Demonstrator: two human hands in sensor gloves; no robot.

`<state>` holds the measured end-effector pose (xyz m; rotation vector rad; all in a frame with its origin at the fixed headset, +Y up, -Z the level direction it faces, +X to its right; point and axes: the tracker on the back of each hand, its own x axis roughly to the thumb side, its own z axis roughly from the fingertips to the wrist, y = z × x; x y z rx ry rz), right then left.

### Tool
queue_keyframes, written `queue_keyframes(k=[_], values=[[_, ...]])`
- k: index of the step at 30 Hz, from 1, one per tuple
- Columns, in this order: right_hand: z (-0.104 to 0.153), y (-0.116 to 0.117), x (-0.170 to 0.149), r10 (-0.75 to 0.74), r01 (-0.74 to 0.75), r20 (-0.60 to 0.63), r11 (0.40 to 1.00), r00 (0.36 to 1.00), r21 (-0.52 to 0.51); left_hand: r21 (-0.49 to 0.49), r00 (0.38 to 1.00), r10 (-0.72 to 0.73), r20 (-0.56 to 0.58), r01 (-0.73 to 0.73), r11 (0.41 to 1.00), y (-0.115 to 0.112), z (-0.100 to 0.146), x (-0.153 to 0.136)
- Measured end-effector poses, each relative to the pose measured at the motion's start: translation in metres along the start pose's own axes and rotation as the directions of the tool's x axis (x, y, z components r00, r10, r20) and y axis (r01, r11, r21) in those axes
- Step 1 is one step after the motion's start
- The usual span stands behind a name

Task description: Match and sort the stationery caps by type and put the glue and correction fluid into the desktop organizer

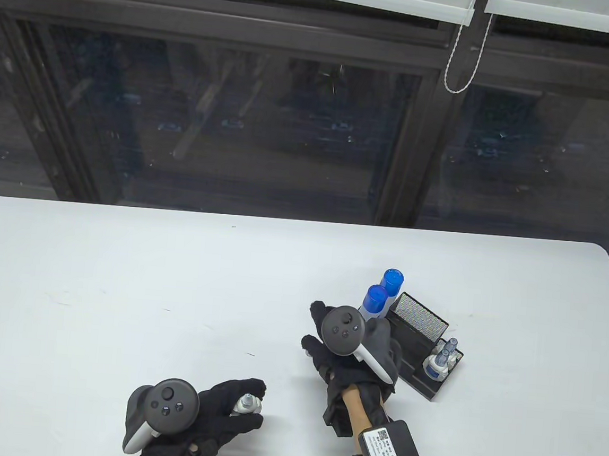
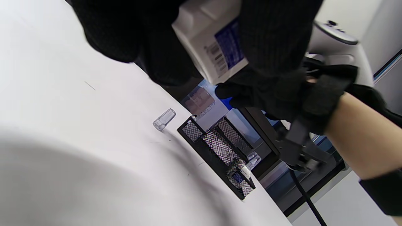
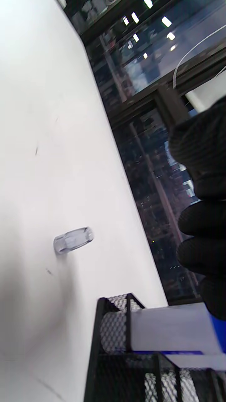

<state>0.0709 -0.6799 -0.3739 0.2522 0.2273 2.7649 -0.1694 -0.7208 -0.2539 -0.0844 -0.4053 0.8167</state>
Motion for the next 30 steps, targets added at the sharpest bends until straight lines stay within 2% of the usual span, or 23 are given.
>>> queue_keyframes(k=[3,7,13,16,21,24,30], values=[[-0.018,0.026,-0.005,0.054,-0.052,-0.024,0.997,0.998,0.06,-0.003,1.0,-0.009,-0.001,0.009,1.0,-0.001,-0.001,0.0],[-0.029,0.056,-0.01,0.18,-0.178,-0.038,0.982,0.983,0.069,-0.012,1.0,-0.011,-0.004,0.011,1.0,-0.002,-0.001,0.0],[-0.034,0.075,-0.009,0.226,-0.224,-0.035,0.972,0.973,0.066,-0.025,1.0,-0.002,-0.01,0.002,1.0,-0.003,-0.003,-0.001],[-0.033,0.078,-0.011,0.246,-0.246,-0.039,0.969,0.969,0.002,-0.04,0.999,0.032,-0.018,-0.032,0.999,-0.003,-0.003,-0.003],[-0.025,0.063,-0.01,0.199,-0.2,-0.024,0.98,0.98,-0.024,-0.041,1.0,0.014,-0.027,-0.015,0.999,-0.003,-0.002,-0.003],[-0.011,0.038,-0.004,0.139,-0.138,0.004,0.987,0.99,-0.08,-0.05,0.999,0.034,-0.031,-0.036,0.998,-0.003,-0.003,-0.005],[0.035,-0.015,0.013,-0.033,0.058,0.143,0.982,0.989,-0.177,-0.068,0.998,0.058,-0.029,-0.06,0.996,-0.006,-0.003,-0.006]])
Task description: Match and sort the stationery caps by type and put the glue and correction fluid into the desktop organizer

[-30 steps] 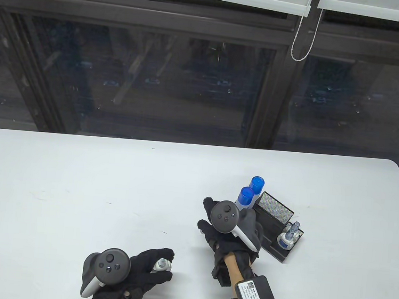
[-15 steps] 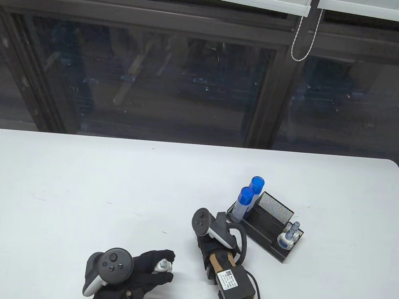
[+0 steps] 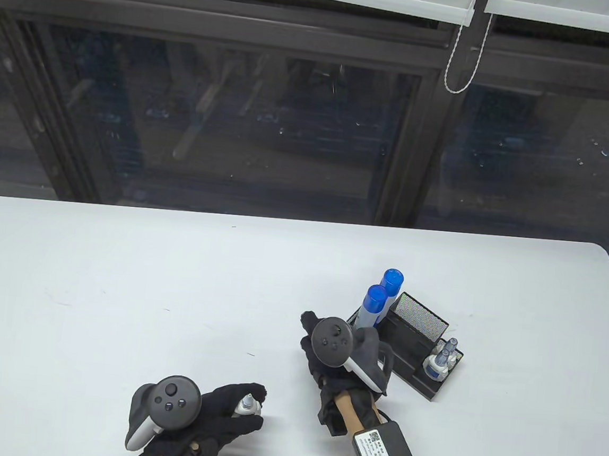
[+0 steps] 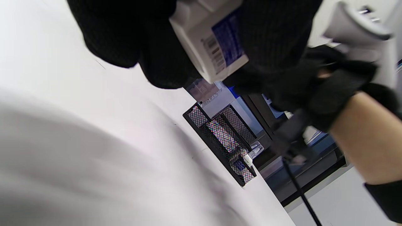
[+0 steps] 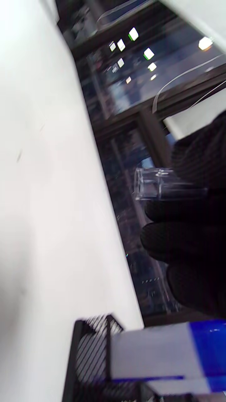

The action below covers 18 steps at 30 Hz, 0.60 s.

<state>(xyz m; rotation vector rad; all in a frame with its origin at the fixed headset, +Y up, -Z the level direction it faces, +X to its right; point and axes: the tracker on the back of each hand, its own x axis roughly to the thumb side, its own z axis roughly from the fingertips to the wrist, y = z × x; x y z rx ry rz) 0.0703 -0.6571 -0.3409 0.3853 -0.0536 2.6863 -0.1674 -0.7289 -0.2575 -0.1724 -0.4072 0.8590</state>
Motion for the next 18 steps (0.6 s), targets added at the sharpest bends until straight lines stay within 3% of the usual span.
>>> queue_keyframes(k=[4,8,14,18], values=[[0.031,-0.011,0.004,-0.141,0.141,0.047,0.99,0.989,-0.004,-0.008,1.0,-0.005,-0.004,0.005,1.0,-0.002,0.0,0.0],[0.059,0.008,-0.001,-0.19,0.188,0.066,0.982,0.98,0.027,-0.024,1.0,-0.026,0.002,0.026,0.999,-0.005,0.001,0.002],[0.085,0.037,-0.01,-0.313,0.315,0.1,0.949,0.945,-0.013,-0.07,0.995,-0.095,-0.001,0.094,0.993,-0.014,-0.001,0.003],[0.095,0.037,-0.011,-0.382,0.387,0.135,0.922,0.914,-0.014,-0.095,0.989,-0.149,-0.012,0.147,0.985,-0.019,-0.002,0.002]])
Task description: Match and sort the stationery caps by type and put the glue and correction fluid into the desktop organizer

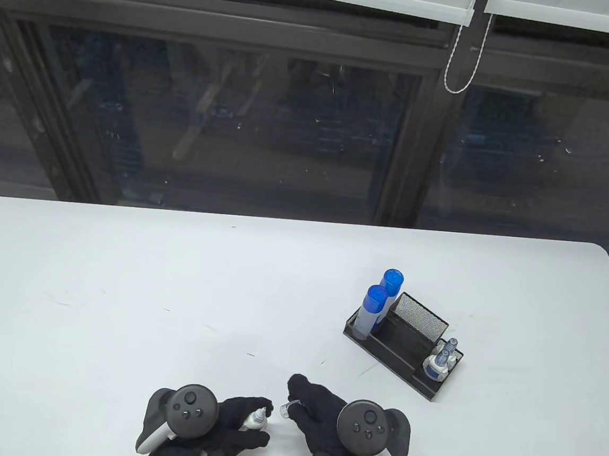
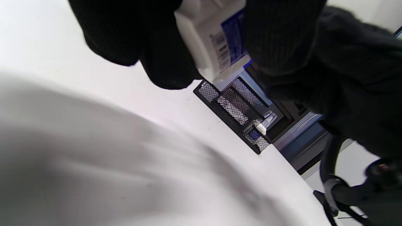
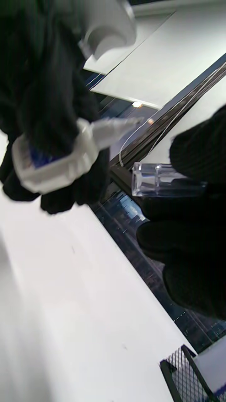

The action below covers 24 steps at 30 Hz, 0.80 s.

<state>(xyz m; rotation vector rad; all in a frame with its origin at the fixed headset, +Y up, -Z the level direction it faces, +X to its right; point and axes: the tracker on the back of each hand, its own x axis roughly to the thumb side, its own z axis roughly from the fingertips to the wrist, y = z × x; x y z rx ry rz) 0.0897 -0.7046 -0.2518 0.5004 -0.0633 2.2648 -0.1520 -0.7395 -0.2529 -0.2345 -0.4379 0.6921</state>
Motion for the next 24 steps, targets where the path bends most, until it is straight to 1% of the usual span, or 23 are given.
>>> queue_keyframes(k=[4,6,10,11,13,16,18,21,24], values=[[0.003,-0.005,0.008,-0.029,0.03,0.038,0.999,0.999,-0.035,-0.017,0.998,-0.07,0.005,0.07,0.997,-0.003,0.0,0.004],[0.005,-0.001,0.012,-0.019,0.02,0.06,1.0,0.998,-0.002,-0.025,0.995,-0.099,0.016,0.099,0.995,-0.005,0.0,0.007],[0.004,0.006,0.019,0.071,-0.074,0.095,0.997,0.993,0.033,-0.038,0.99,-0.139,0.03,0.14,0.989,-0.009,-0.001,0.014],[0.004,0.009,0.02,0.09,-0.096,0.108,0.994,0.99,0.055,-0.036,0.988,-0.149,0.036,0.151,0.988,-0.009,-0.001,0.016],[0.005,0.013,0.023,0.13,-0.142,0.134,0.986,0.982,0.084,-0.027,0.988,-0.151,0.038,0.152,0.988,-0.009,-0.001,0.018],[0.006,0.019,0.027,0.193,-0.209,0.156,0.973,0.969,0.095,-0.016,0.991,-0.129,0.034,0.13,0.991,-0.01,-0.001,0.017],[0.006,0.02,0.028,0.191,-0.206,0.154,0.974,0.97,0.092,-0.019,0.991,-0.134,0.031,0.134,0.991,-0.011,0.0,0.016],[0.007,0.016,0.027,0.207,-0.214,0.111,0.976,0.972,0.049,-0.007,0.99,-0.135,0.028,0.135,0.991,-0.01,0.0,0.016],[0.008,0.015,0.028,0.216,-0.222,0.113,0.974,0.97,0.047,0.006,0.989,-0.148,0.03,0.148,0.989,-0.009,0.0,0.019]])
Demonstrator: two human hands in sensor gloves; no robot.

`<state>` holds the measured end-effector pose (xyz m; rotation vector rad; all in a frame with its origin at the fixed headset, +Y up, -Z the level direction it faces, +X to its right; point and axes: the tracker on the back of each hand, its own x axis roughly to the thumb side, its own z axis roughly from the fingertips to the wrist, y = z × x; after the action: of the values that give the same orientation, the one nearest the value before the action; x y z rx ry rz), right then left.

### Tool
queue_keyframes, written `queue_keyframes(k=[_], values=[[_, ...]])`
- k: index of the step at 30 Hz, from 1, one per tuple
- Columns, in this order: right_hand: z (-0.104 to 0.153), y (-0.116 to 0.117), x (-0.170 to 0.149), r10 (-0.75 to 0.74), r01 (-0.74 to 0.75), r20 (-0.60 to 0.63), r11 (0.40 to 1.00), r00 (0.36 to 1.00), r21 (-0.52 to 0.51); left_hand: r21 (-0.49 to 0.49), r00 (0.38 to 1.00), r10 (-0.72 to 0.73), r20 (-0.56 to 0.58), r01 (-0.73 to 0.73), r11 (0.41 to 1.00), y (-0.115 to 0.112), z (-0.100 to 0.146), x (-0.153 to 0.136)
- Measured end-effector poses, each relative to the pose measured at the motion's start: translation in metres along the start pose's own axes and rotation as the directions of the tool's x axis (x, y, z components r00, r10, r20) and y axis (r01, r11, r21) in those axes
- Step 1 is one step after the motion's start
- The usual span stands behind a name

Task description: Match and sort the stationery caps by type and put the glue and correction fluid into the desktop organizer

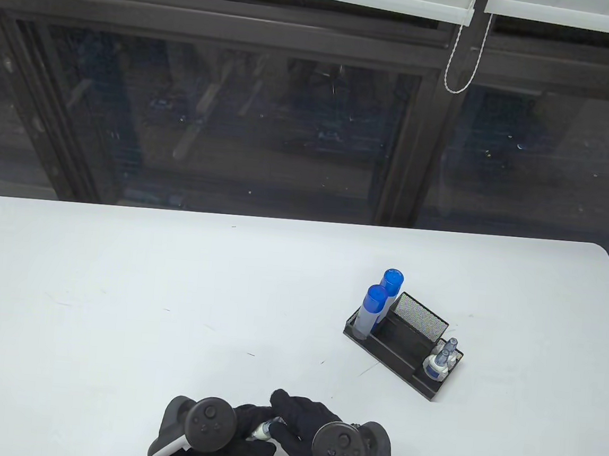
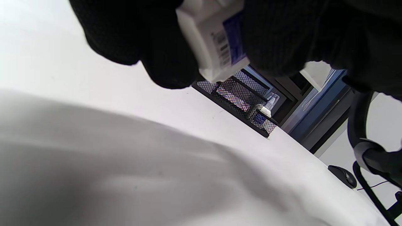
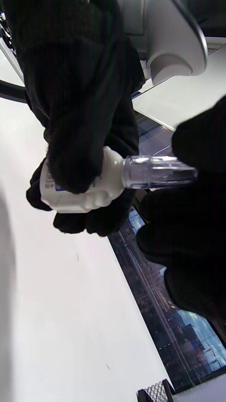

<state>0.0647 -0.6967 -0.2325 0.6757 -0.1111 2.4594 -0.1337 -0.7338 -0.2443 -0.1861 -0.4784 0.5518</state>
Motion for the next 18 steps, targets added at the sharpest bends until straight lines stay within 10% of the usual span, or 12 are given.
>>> queue_keyframes(k=[18], values=[[0.001,-0.005,0.017,0.019,-0.018,0.011,0.992,1.0,-0.128,0.184,1.0,0.019,0.001,-0.019,0.983,0.01,0.004,0.012]])
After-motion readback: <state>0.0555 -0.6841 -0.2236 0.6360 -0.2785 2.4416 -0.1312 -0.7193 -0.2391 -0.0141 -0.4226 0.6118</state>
